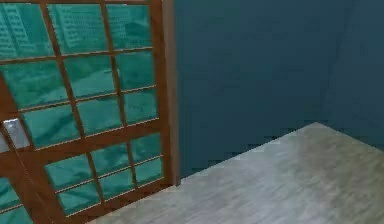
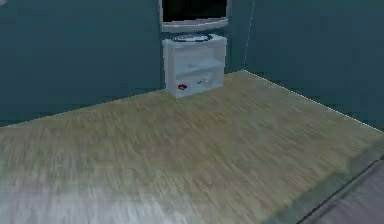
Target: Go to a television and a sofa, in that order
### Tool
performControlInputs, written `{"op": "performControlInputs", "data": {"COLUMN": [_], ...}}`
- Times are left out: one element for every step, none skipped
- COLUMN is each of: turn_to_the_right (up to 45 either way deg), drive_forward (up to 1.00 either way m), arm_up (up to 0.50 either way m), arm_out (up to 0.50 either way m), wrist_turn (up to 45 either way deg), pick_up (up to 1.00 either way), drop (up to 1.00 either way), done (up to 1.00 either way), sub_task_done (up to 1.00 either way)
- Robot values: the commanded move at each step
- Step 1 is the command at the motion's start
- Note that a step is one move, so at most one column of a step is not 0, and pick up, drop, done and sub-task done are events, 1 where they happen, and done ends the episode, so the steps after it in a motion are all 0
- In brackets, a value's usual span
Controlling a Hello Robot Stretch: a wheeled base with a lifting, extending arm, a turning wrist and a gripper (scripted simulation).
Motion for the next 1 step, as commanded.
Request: {"op": "performControlInputs", "data": {"turn_to_the_right": [-30.0], "drive_forward": [0.0], "arm_up": [0.0], "arm_out": [0.0], "wrist_turn": [0.0], "pick_up": [0.0], "drop": [0.0], "done": [0.0], "sub_task_done": [0.0]}}
